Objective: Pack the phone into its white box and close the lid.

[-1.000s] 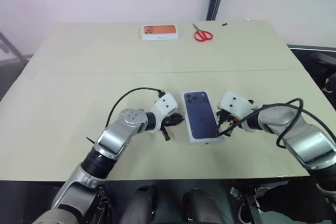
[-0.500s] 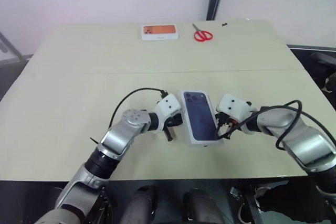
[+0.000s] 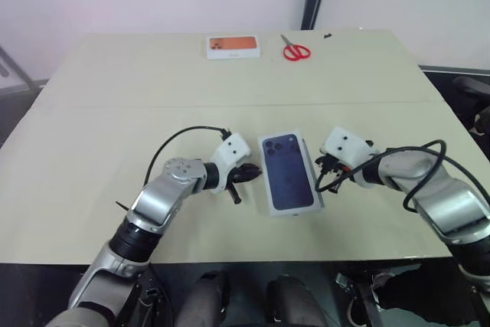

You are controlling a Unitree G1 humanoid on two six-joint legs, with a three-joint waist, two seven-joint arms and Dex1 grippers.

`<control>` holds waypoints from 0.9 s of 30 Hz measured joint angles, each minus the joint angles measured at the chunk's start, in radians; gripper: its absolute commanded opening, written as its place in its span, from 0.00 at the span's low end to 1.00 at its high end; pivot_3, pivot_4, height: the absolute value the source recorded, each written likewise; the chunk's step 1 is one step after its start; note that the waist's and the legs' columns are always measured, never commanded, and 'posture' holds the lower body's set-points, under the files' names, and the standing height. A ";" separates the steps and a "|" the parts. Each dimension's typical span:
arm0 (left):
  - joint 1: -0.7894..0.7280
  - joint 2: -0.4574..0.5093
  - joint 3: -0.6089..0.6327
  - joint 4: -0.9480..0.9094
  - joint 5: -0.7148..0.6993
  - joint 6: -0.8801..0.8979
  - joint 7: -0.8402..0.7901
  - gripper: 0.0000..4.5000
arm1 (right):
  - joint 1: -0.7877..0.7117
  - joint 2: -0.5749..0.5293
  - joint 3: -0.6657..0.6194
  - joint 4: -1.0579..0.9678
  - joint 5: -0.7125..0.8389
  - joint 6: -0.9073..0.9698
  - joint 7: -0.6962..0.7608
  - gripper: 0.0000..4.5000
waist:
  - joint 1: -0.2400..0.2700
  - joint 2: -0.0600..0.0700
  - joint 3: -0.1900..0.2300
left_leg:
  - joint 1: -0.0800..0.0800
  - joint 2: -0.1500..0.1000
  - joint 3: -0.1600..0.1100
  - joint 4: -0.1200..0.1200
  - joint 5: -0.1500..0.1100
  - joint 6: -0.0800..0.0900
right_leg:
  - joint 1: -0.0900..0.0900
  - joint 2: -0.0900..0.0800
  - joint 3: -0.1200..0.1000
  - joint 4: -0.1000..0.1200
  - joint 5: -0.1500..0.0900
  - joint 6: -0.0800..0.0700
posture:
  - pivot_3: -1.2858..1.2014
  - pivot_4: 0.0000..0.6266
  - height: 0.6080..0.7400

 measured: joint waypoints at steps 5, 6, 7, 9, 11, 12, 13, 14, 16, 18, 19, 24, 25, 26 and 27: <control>-0.007 -0.035 -0.004 0.017 0.000 0.000 0.013 0.11 | -0.016 0.002 0.000 0.015 -0.007 0.000 0.000 0.00 | -0.001 0.000 0.000 | 0.000 0.000 0.000 0.000 0.000 0.000 | 0.000 0.000 0.000 0.000 0.000 0.000 | 0.52 0.24 1.00; -0.012 -0.041 -0.006 0.022 0.000 0.000 0.015 0.11 | -0.016 0.003 0.000 0.015 -0.007 0.000 0.000 0.00 | -0.001 0.000 0.000 | 0.000 0.000 0.000 0.000 0.000 0.000 | 0.000 0.000 0.000 0.000 0.000 0.000 | 0.52 0.24 1.00; -0.015 -0.046 -0.008 0.023 0.000 0.000 0.017 0.11 | -0.016 0.003 0.000 0.015 -0.007 -0.001 0.000 0.00 | -0.001 0.000 0.000 | 0.000 0.000 0.000 0.000 0.000 0.000 | 0.000 0.000 0.000 0.000 0.000 0.000 | 0.52 0.24 1.00; -0.017 -0.052 -0.009 0.024 0.000 0.000 0.019 0.11 | -0.016 0.004 0.000 0.015 -0.007 -0.001 0.000 0.00 | -0.001 0.000 0.000 | 0.000 0.000 0.000 0.000 0.000 0.000 | 0.000 0.000 0.000 0.000 0.000 0.000 | 0.52 0.24 1.00; -0.019 -0.057 -0.010 0.024 0.000 0.000 0.020 0.11 | -0.016 0.005 0.000 0.016 -0.009 0.000 -0.001 0.00 | -0.001 0.000 0.000 | 0.000 0.000 0.000 0.000 0.000 0.000 | 0.000 0.000 0.000 0.000 0.000 0.000 | 0.52 0.24 1.00; -0.019 -0.058 -0.010 0.024 0.000 0.000 0.020 0.11 | -0.016 0.006 0.000 0.016 -0.011 0.000 -0.001 0.00 | -0.001 0.000 0.000 | 0.000 0.000 0.000 0.000 0.000 0.000 | 0.000 0.000 0.000 0.000 0.000 0.000 | 0.52 0.24 1.00; -0.019 -0.060 -0.010 0.024 0.000 0.000 0.020 0.11 | -0.016 0.009 0.000 0.016 -0.014 0.000 -0.002 0.00 | -0.001 0.000 0.000 | 0.000 0.000 0.000 0.000 0.000 0.000 | 0.000 0.000 0.000 0.000 0.000 0.000 | 0.52 0.24 1.00; -0.019 -0.061 -0.010 0.024 0.000 0.000 0.020 0.11 | -0.016 0.011 0.000 0.016 -0.015 0.000 -0.004 0.00 | -0.001 0.000 0.000 | 0.000 0.000 0.000 0.000 0.000 0.000 | 0.000 0.000 0.000 0.000 0.000 0.000 | 0.52 0.24 1.00; -0.019 -0.063 -0.010 0.024 0.000 0.000 0.020 0.11 | -0.017 0.015 0.000 0.017 -0.017 0.000 -0.006 0.00 | -0.001 0.000 0.000 | 0.000 0.000 0.000 0.000 0.000 0.000 | 0.000 0.000 0.000 0.000 0.000 0.000 | 0.52 0.24 1.00; -0.019 -0.062 -0.010 0.024 0.000 0.000 0.021 0.11 | -0.018 0.029 0.000 0.025 -0.019 0.001 -0.012 0.00 | -0.002 0.000 0.000 | 0.000 0.000 0.000 0.000 0.000 0.000 | 0.000 0.000 0.000 0.000 0.000 0.000 | 0.52 0.24 1.00; -0.019 -0.063 -0.011 0.024 0.000 0.000 0.022 0.11 | -0.018 0.040 0.000 0.035 -0.023 0.001 -0.015 0.00 | -0.002 0.000 0.000 | 0.000 0.000 0.000 0.000 0.000 0.000 | 0.000 0.000 0.000 0.000 0.000 0.000 | 0.52 0.24 1.00; -0.019 -0.066 -0.011 0.042 0.004 -0.001 0.042 0.11 | -0.024 0.065 0.000 0.053 -0.036 0.000 -0.023 0.00 | -0.002 0.000 0.000 | 0.000 0.000 0.000 0.000 0.000 -0.001 | 0.000 0.000 0.000 0.001 0.000 0.000 | 0.52 0.24 1.00; -0.019 -0.067 -0.010 0.050 0.004 -0.002 0.052 0.11 | -0.024 0.074 0.000 0.059 -0.038 0.000 -0.025 0.00 | -0.002 0.000 0.000 | 0.000 0.000 0.000 0.000 0.000 -0.001 | 0.000 0.000 0.000 0.001 0.000 0.000 | 0.52 0.24 1.00; -0.019 -0.072 -0.010 0.057 0.005 -0.003 0.061 0.11 | -0.024 0.082 0.000 0.065 -0.042 0.000 -0.028 0.00 | -0.002 0.000 0.000 | 0.000 0.000 0.000 0.000 0.000 -0.001 | 0.000 0.000 0.000 0.001 0.000 0.000 | 0.52 0.24 1.00; -0.019 -0.080 -0.008 0.063 0.005 -0.004 0.070 0.11 | -0.025 0.088 0.000 0.070 -0.045 0.000 -0.031 0.00 | -0.002 0.000 0.000 | 0.000 0.000 0.000 0.000 0.001 -0.001 | 0.000 0.000 0.000 0.001 0.000 0.000 | 0.52 0.24 1.00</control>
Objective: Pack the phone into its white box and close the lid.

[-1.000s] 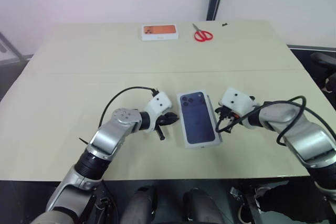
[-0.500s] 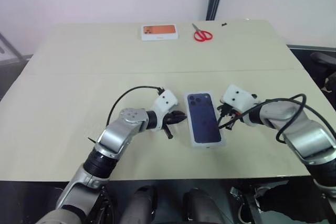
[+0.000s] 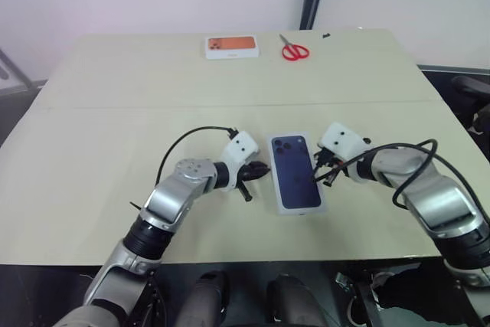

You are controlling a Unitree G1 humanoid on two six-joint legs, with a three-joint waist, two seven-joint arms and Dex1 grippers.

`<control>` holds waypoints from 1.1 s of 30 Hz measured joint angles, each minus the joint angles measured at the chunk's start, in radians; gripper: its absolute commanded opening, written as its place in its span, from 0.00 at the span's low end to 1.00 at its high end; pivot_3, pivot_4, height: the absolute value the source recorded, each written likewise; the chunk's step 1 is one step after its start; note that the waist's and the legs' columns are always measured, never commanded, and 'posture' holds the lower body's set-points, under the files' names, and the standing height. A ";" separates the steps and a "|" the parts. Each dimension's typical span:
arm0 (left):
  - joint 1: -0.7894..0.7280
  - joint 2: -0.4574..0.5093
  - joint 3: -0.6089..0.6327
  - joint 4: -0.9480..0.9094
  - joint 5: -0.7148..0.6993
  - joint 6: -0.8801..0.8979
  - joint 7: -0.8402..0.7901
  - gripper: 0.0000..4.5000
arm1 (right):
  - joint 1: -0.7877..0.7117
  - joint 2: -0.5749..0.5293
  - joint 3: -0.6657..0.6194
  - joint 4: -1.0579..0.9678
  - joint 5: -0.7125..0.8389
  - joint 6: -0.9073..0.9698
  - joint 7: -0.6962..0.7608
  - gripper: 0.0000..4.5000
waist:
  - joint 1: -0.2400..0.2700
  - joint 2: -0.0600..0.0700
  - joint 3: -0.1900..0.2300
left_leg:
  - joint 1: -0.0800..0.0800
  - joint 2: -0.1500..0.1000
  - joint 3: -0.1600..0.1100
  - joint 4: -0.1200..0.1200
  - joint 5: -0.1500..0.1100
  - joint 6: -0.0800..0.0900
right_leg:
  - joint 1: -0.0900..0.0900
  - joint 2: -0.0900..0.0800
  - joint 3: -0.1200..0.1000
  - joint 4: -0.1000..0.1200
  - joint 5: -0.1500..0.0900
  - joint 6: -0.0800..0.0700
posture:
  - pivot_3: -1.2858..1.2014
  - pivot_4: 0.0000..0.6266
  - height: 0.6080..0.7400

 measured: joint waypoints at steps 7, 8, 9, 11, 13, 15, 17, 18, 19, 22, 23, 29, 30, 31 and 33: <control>0.000 -0.030 0.030 0.029 -0.002 -0.001 0.041 0.11 | -0.012 0.035 0.000 0.026 -0.017 0.000 -0.015 0.00 | -0.001 0.000 0.000 | 0.000 0.000 0.000 0.000 0.001 -0.002 | 0.000 0.000 0.000 0.000 0.000 0.000 | 0.52 0.24 1.00; 0.000 -0.032 0.031 0.030 -0.002 -0.001 0.045 0.11 | -0.013 0.037 0.000 0.028 -0.020 0.000 -0.017 0.00 | -0.001 0.000 0.000 | 0.000 0.000 0.000 0.000 0.001 -0.002 | 0.000 0.000 0.000 0.000 0.000 0.000 | 0.52 0.24 1.00; 0.000 -0.034 0.033 0.030 -0.002 -0.001 0.048 0.11 | -0.015 0.039 0.000 0.029 -0.023 0.000 -0.018 0.00 | -0.001 0.000 0.000 | 0.000 0.000 0.000 0.000 0.001 -0.002 | 0.000 0.000 0.000 0.000 0.000 0.000 | 0.52 0.24 1.00; 0.000 -0.037 0.039 0.030 -0.003 -0.001 0.051 0.11 | -0.022 0.041 0.000 0.033 -0.029 0.000 -0.018 0.00 | -0.001 0.000 0.000 | 0.000 0.000 0.000 0.000 0.001 -0.002 | 0.000 0.000 0.000 0.000 0.000 0.000 | 0.52 0.24 1.00; 0.000 -0.040 0.048 0.030 -0.004 -0.001 0.056 0.11 | -0.031 0.041 0.000 0.034 -0.031 0.000 -0.018 0.00 | -0.001 0.000 0.000 | 0.000 0.000 0.000 0.000 0.001 -0.002 | 0.000 0.000 0.000 0.000 0.000 0.000 | 0.52 0.24 1.00; -0.001 -0.045 0.061 0.030 -0.006 -0.001 0.061 0.11 | -0.038 0.040 -0.002 0.034 -0.031 0.000 -0.016 0.00 | -0.001 0.000 0.000 | 0.000 0.000 0.000 0.000 0.001 -0.002 | 0.000 0.000 0.000 0.000 0.000 0.000 | 0.52 0.24 1.00; -0.002 -0.046 0.075 0.030 -0.007 -0.001 0.067 0.11 | -0.043 0.037 -0.003 0.034 -0.030 0.000 -0.012 0.00 | -0.001 0.000 0.000 | 0.000 0.000 0.000 0.000 0.001 -0.002 | 0.000 0.000 0.000 0.000 0.000 0.000 | 0.52 0.24 1.00; -0.002 -0.046 0.076 0.030 -0.007 -0.001 0.067 0.11 | -0.043 0.035 -0.003 0.034 -0.030 0.000 -0.009 0.00 | -0.001 0.000 0.000 | 0.000 0.000 0.000 0.000 0.001 -0.002 | 0.000 0.000 0.000 0.000 0.000 0.000 | 0.52 0.24 1.00; -0.002 -0.046 0.076 0.030 -0.007 -0.001 0.067 0.11 | -0.043 0.031 -0.003 0.034 -0.030 0.000 -0.005 0.00 | 0.000 0.000 0.000 | 0.000 0.000 0.000 0.000 0.001 -0.002 | 0.000 0.000 0.000 0.000 0.000 0.000 | 0.52 0.24 1.00; -0.003 -0.036 0.069 0.025 -0.007 0.004 0.050 0.11 | -0.024 0.004 -0.003 0.016 -0.026 0.002 0.025 0.00 | 0.002 0.000 0.000 | 0.000 0.000 0.000 0.000 0.001 -0.002 | 0.000 0.000 0.000 0.000 0.000 0.000 | 0.52 0.24 1.00; -0.001 -0.024 0.062 0.019 -0.008 0.006 0.037 0.11 | -0.007 -0.011 -0.003 0.002 -0.021 0.003 0.038 0.00 | 0.002 0.000 0.000 | 0.000 0.000 0.000 0.000 0.001 -0.002 | 0.000 0.000 0.000 0.000 0.000 0.000 | 0.52 0.24 1.00; 0.021 0.029 0.012 -0.043 -0.025 0.028 -0.032 0.11 | 0.056 -0.051 -0.006 -0.049 0.016 0.010 0.099 0.00 | -0.001 0.000 0.000 | 0.000 0.000 0.000 0.000 0.000 0.000 | 0.000 0.000 0.000 0.000 0.000 0.000 | 0.52 0.24 1.00; 0.025 0.038 -0.003 -0.057 -0.026 0.030 -0.043 0.11 | 0.059 -0.053 -0.011 -0.058 0.020 0.017 0.103 0.00 | -0.001 0.000 0.000 | 0.000 0.000 0.000 0.000 0.000 0.000 | 0.000 0.000 0.000 0.000 0.000 0.000 | 0.52 0.24 1.00; 0.027 0.042 -0.008 -0.064 -0.027 0.031 -0.049 0.11 | 0.061 -0.055 -0.016 -0.061 0.024 0.022 0.107 0.00 | -0.001 0.000 0.000 | 0.000 0.000 0.000 0.000 0.000 0.000 | 0.000 0.000 0.000 0.000 0.000 0.000 | 0.52 0.24 1.00; 0.026 0.037 -0.011 -0.064 -0.027 0.038 -0.049 0.11 | 0.061 -0.055 -0.019 -0.065 0.028 0.027 0.108 0.00 | -0.001 0.000 0.000 | 0.000 0.000 0.000 0.000 0.000 0.000 | 0.000 0.000 0.000 0.000 0.000 0.000 | 0.52 0.24 1.00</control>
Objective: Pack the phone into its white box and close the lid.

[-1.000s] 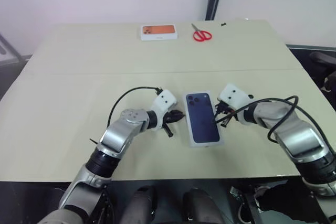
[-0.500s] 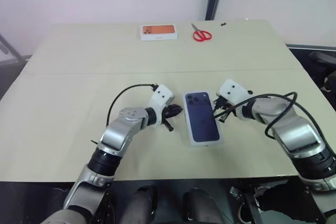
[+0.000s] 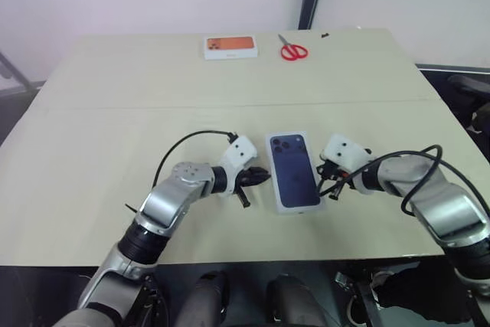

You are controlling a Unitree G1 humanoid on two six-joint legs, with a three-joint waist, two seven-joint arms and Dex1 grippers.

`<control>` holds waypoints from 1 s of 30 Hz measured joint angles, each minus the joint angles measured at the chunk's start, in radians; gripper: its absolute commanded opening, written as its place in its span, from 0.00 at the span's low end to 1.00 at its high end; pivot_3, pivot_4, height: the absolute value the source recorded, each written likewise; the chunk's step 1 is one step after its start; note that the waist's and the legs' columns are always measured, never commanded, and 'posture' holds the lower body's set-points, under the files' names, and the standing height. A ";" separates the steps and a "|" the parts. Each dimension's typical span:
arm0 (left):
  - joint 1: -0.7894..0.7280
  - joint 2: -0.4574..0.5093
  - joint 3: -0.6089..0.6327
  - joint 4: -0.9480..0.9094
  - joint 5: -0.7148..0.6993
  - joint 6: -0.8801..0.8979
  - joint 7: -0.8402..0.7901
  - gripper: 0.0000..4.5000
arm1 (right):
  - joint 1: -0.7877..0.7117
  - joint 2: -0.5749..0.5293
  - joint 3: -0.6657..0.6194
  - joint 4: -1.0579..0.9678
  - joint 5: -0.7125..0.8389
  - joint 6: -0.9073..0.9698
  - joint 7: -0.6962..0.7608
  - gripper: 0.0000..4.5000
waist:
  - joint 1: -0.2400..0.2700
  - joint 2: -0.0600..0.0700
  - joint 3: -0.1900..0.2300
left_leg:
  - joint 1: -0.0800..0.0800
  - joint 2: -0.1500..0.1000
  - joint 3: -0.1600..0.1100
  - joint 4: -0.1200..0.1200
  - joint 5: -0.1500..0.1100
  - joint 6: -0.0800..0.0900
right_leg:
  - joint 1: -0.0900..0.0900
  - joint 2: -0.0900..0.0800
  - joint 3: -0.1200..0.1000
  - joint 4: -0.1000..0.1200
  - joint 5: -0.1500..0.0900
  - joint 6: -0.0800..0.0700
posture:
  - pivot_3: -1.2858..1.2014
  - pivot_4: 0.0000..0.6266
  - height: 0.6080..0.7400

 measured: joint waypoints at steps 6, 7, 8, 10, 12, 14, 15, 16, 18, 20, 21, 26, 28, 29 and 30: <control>0.000 -0.019 0.001 0.004 0.000 0.007 0.012 0.11 | 0.000 0.000 -0.011 -0.001 0.005 0.012 0.002 0.00 | 0.001 0.000 0.000 | 0.000 0.000 0.000 0.000 0.000 0.000 | 0.000 0.000 0.000 0.000 0.000 0.000 | 0.52 0.24 1.00; 0.000 -0.021 0.002 0.005 0.000 0.007 0.014 0.11 | 0.000 0.000 -0.016 -0.001 0.006 0.014 0.003 0.00 | 0.002 0.000 0.000 | 0.000 0.000 0.000 0.000 0.000 0.000 | 0.000 0.000 0.000 0.000 0.000 0.000 | 0.52 0.24 1.00; 0.000 -0.022 0.002 0.005 0.000 0.007 0.015 0.11 | 0.000 0.000 -0.019 -0.001 0.009 0.015 0.004 0.00 | 0.002 0.000 0.000 | 0.000 0.000 0.000 0.000 0.000 0.000 | 0.000 0.000 0.000 0.000 0.000 0.000 | 0.52 0.24 1.00; 0.000 -0.024 0.003 0.005 0.000 0.007 0.015 0.11 | 0.000 0.000 -0.024 -0.001 0.013 0.017 0.006 0.00 | 0.002 0.000 0.000 | 0.000 0.000 0.000 0.000 0.000 0.000 | 0.000 0.000 0.000 0.000 0.000 0.000 | 0.52 0.24 1.00; 0.000 -0.024 0.004 0.005 -0.001 0.008 0.015 0.11 | 0.000 0.000 -0.025 -0.001 0.015 0.019 0.006 0.00 | 0.002 0.000 0.000 | 0.000 0.000 0.000 0.000 0.000 0.000 | 0.000 0.000 0.000 0.000 0.000 0.000 | 0.52 0.24 1.00; 0.000 -0.024 0.004 0.005 -0.001 0.008 0.015 0.11 | 0.000 0.000 -0.028 -0.002 0.018 0.020 0.007 0.00 | 0.002 0.000 0.000 | 0.000 0.000 0.000 0.000 0.000 0.000 | 0.000 0.000 0.000 0.000 0.000 0.000 | 0.52 0.24 1.00; 0.000 -0.024 0.004 0.005 -0.001 0.008 0.015 0.11 | 0.000 -0.001 -0.029 -0.002 0.019 0.020 0.007 0.00 | 0.002 0.000 0.000 | 0.000 0.000 0.000 0.000 0.000 0.000 | 0.000 0.000 0.000 0.000 0.000 0.000 | 0.52 0.24 1.00; 0.000 -0.024 0.004 0.005 -0.001 0.009 0.015 0.11 | 0.000 -0.001 -0.029 -0.002 0.020 0.021 0.007 0.00 | 0.002 0.000 0.000 | 0.000 0.000 0.000 0.000 0.000 0.000 | 0.000 0.000 0.000 0.000 0.000 0.000 | 0.52 0.24 1.00; 0.000 -0.026 0.007 0.005 -0.002 0.009 0.015 0.11 | 0.000 -0.002 -0.029 -0.003 0.020 0.021 0.007 0.00 | 0.002 0.000 0.000 | 0.000 0.000 0.000 0.000 0.000 0.000 | 0.000 0.000 0.000 0.000 0.000 0.000 | 0.52 0.24 1.00; 0.000 -0.029 0.010 0.005 -0.002 0.009 0.015 0.11 | 0.000 -0.003 -0.029 -0.003 0.021 0.021 0.007 0.00 | 0.002 0.000 0.000 | 0.000 0.000 0.000 0.000 0.000 0.000 | 0.000 0.000 0.000 0.000 0.000 0.000 | 0.52 0.24 1.00; 0.000 -0.032 0.012 0.005 -0.002 0.009 0.015 0.11 | 0.000 -0.005 -0.029 -0.003 0.021 0.021 0.008 0.00 | 0.002 0.000 0.000 | 0.000 0.000 0.000 0.000 0.000 0.000 | 0.000 0.000 0.000 0.000 0.000 0.000 | 0.52 0.24 1.00; -0.003 -0.037 0.019 0.005 -0.002 0.010 0.015 0.11 | -0.001 -0.011 -0.030 -0.006 0.021 0.021 0.008 0.00 | 0.002 0.000 0.000 | 0.000 0.000 0.000 0.000 0.000 0.000 | 0.000 0.000 0.000 0.000 0.000 0.000 | 0.52 0.24 1.00; -0.003 -0.037 0.019 0.005 -0.002 0.010 0.015 0.11 | -0.001 -0.012 -0.031 -0.009 0.021 0.021 0.008 0.00 | 0.002 0.000 0.000 | 0.000 0.000 0.000 0.000 0.000 0.000 | 0.000 0.000 0.000 0.000 0.000 0.000 | 0.52 0.24 1.00; -0.003 -0.037 0.019 0.005 -0.002 0.010 0.015 0.11 | -0.001 -0.013 -0.031 -0.010 0.021 0.021 0.008 0.00 | 0.002 0.000 0.000 | 0.000 0.000 0.000 0.000 0.000 0.000 | 0.000 0.000 0.000 0.000 0.000 0.000 | 0.52 0.24 1.00; -0.003 -0.038 0.019 0.005 -0.002 0.010 0.015 0.11 | -0.001 -0.013 -0.032 -0.010 0.021 0.021 0.008 0.00 | 0.002 0.000 0.000 | 0.000 0.000 0.000 0.000 0.000 0.000 | 0.000 0.000 0.000 0.000 0.000 0.000 | 0.52 0.24 1.00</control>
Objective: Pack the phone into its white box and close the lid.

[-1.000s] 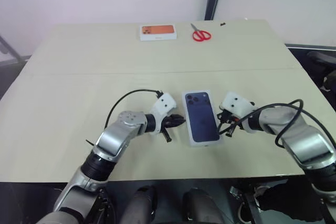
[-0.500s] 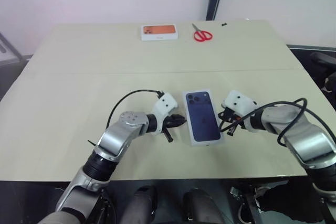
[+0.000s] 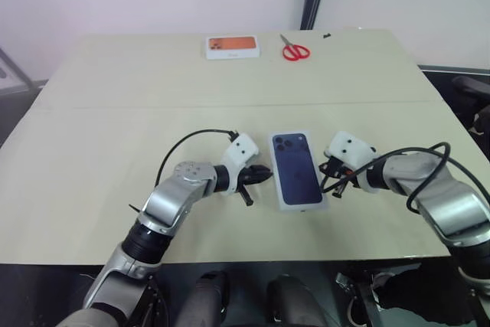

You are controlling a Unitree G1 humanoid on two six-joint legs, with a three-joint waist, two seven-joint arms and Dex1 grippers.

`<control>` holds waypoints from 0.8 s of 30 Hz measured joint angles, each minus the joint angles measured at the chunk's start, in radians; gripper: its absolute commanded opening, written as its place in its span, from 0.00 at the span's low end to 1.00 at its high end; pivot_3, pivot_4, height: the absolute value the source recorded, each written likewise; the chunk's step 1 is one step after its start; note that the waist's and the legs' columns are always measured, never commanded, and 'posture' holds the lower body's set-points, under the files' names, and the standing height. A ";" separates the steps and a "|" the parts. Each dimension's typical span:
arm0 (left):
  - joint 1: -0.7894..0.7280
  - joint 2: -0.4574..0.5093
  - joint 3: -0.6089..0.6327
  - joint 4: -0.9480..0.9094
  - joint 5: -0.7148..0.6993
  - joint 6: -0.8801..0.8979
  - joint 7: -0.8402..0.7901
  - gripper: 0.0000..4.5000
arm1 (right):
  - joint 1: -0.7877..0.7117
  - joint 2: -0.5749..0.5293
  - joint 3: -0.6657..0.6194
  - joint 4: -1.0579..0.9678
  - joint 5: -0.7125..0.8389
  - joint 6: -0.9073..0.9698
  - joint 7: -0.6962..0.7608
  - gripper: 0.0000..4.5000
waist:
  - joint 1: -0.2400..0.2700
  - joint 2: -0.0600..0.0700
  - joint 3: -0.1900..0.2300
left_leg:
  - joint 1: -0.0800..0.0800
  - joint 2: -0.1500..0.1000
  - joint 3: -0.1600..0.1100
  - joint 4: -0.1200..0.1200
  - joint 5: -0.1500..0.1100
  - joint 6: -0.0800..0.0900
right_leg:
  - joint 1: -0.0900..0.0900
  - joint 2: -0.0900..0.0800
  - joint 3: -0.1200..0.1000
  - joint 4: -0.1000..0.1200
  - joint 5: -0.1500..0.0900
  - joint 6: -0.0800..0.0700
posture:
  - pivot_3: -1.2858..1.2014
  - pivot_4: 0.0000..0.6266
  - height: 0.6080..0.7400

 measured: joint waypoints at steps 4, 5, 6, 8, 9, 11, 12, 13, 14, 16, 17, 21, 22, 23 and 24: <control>0.000 -0.001 0.000 0.000 0.000 0.000 0.001 0.11 | 0.000 0.000 -0.001 0.000 0.000 0.000 0.001 0.00 | 0.000 0.000 0.000 | 0.000 0.000 0.000 0.000 0.000 0.000 | 0.000 0.000 0.000 0.000 0.000 0.000 | 0.52 0.24 1.00; 0.000 -0.001 0.000 0.001 0.000 0.000 0.002 0.11 | 0.000 0.000 -0.001 0.000 0.000 0.000 0.001 0.00 | 0.000 0.000 0.000 | 0.000 0.000 0.000 0.000 0.000 0.000 | 0.000 0.000 0.000 0.000 0.000 0.000 | 0.52 0.24 1.00; 0.000 -0.002 0.000 0.001 0.000 0.000 0.004 0.11 | 0.000 0.000 -0.001 0.000 0.000 0.000 0.001 0.00 | 0.000 0.000 0.000 | 0.000 0.000 0.000 0.000 0.000 0.000 | 0.000 0.000 0.000 0.000 0.000 0.000 | 0.52 0.24 1.00; 0.000 -0.007 0.003 0.003 0.000 0.000 0.010 0.11 | -0.001 -0.001 -0.002 0.000 0.000 0.000 0.001 0.00 | 0.000 0.000 0.000 | 0.000 0.000 0.000 0.000 0.000 0.000 | 0.000 0.000 0.000 0.000 0.000 0.000 | 0.52 0.24 1.00; 0.000 -0.011 0.007 0.006 -0.001 0.000 0.014 0.11 | -0.002 -0.001 -0.003 0.000 0.000 0.000 0.001 0.00 | 0.000 0.000 0.000 | 0.000 0.000 0.000 0.000 0.000 0.000 | 0.000 0.000 0.000 0.000 0.000 0.000 | 0.52 0.24 1.00; -0.002 -0.019 0.020 0.009 -0.003 0.000 0.018 0.11 | -0.004 -0.002 -0.003 0.000 0.000 0.000 0.003 0.00 | 0.000 0.000 0.000 | 0.000 0.000 0.000 0.000 0.000 0.000 | 0.000 0.000 0.000 0.000 0.000 0.000 | 0.52 0.24 1.00; -0.005 -0.019 0.021 0.009 -0.005 0.000 0.019 0.11 | -0.004 -0.004 -0.003 0.000 0.000 0.000 0.003 0.00 | 0.000 0.000 0.000 | 0.000 0.000 0.000 0.000 0.000 0.000 | 0.000 0.000 0.000 0.000 0.000 0.000 | 0.52 0.24 1.00; -0.006 -0.019 0.021 0.009 -0.005 0.000 0.019 0.11 | -0.004 -0.005 -0.003 0.000 0.000 0.000 0.004 0.00 | 0.000 0.000 0.000 | 0.000 0.000 0.000 0.000 0.000 0.000 | 0.000 0.000 0.000 0.000 0.000 0.000 | 0.52 0.24 1.00; -0.006 -0.019 0.021 0.010 -0.006 0.000 0.019 0.11 | -0.004 -0.006 -0.003 0.000 0.000 -0.001 0.004 0.00 | 0.000 0.000 0.000 | 0.000 0.000 0.000 0.000 0.000 0.000 | 0.000 0.000 0.000 0.000 0.000 0.000 | 0.52 0.24 1.00; -0.006 -0.019 0.021 0.010 -0.008 0.000 0.019 0.11 | -0.004 -0.006 -0.003 0.000 0.000 -0.001 0.005 0.00 | 0.000 0.000 0.000 | 0.000 0.000 0.000 0.000 0.000 0.000 | 0.000 0.000 0.000 0.000 0.000 0.000 | 0.52 0.24 1.00; -0.006 -0.019 0.021 0.010 -0.008 0.000 0.019 0.11 | -0.004 -0.006 -0.003 0.000 0.000 -0.001 0.005 0.00 | 0.000 0.000 0.000 | 0.000 0.000 0.000 0.000 0.000 0.000 | 0.000 0.000 0.000 0.000 0.000 0.000 | 0.52 0.24 1.00; -0.006 -0.018 0.021 0.010 -0.009 0.000 0.019 0.11 | -0.006 -0.006 -0.003 0.000 0.000 0.000 0.005 0.00 | 0.000 0.000 0.000 | 0.000 0.000 0.000 0.000 0.000 0.000 | 0.000 0.000 0.000 0.000 0.000 0.000 | 0.52 0.24 1.00; -0.007 -0.018 0.021 0.011 -0.009 0.000 0.019 0.11 | -0.008 -0.006 -0.003 0.000 0.000 0.000 0.005 0.00 | 0.000 0.000 0.000 | 0.000 0.000 0.000 0.000 0.000 0.000 | 0.000 0.000 0.000 0.000 0.000 0.000 | 0.52 0.24 1.00; -0.007 -0.018 0.021 0.013 -0.009 0.000 0.019 0.11 | -0.011 -0.006 -0.003 0.000 0.000 0.000 0.004 0.00 | 0.000 0.000 0.000 | 0.000 0.000 0.000 0.000 0.000 0.000 | 0.000 0.000 0.000 0.000 0.000 0.000 | 0.52 0.24 1.00; -0.007 -0.018 0.021 0.015 -0.009 0.000 0.019 0.11 | -0.013 -0.006 -0.003 0.000 0.000 0.000 0.004 0.00 | 0.000 0.000 0.000 | 0.000 0.000 0.000 0.000 0.000 0.000 | 0.000 0.000 0.000 0.000 0.000 0.000 | 0.52 0.24 1.00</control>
